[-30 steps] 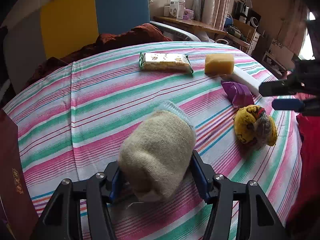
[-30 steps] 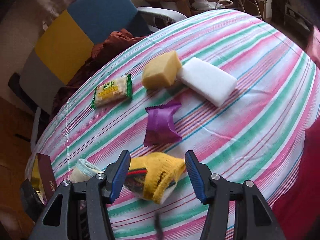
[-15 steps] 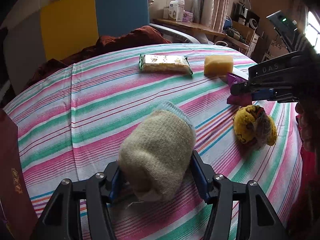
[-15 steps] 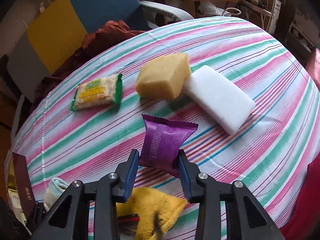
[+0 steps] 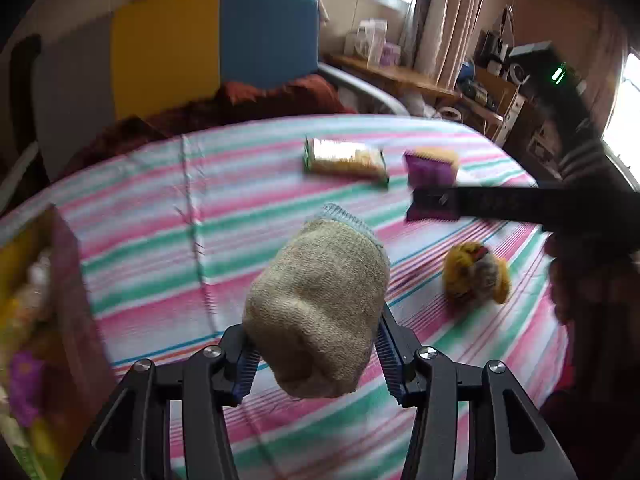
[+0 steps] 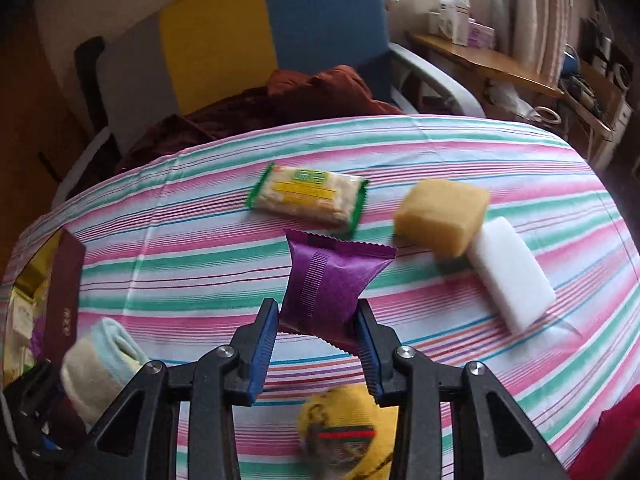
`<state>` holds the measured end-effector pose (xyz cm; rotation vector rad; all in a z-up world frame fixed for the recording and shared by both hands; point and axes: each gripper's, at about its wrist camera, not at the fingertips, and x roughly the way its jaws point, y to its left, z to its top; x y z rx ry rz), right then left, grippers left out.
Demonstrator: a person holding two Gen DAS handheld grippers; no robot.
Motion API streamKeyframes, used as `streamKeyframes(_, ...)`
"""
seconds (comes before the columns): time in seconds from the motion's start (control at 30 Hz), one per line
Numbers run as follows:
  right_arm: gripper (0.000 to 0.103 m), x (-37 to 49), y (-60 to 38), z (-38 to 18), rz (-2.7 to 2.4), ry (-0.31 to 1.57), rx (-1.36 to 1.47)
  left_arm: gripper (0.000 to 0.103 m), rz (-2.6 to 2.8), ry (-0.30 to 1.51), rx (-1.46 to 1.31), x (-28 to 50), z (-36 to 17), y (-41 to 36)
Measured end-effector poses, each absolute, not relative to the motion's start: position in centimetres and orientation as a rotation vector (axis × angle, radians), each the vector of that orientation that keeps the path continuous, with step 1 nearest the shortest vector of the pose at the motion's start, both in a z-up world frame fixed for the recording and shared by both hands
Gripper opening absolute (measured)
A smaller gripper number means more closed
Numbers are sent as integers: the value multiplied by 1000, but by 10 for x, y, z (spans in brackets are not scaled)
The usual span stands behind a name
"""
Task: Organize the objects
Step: 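Carry the sock and purple sachet into the gold tray, opening both grippers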
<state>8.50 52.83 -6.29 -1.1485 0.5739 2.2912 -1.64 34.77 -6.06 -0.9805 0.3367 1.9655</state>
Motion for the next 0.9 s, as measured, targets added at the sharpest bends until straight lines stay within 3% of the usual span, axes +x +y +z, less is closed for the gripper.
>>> streamKeyframes(0.3,38,73,504,-65,2401,583,-1205,53,2090,314,-890,-18,-12,274)
streamKeyframes(0.9,38,20,362,-26,2675,689,-1314,54,2324,114,-1004,-46,-15,121)
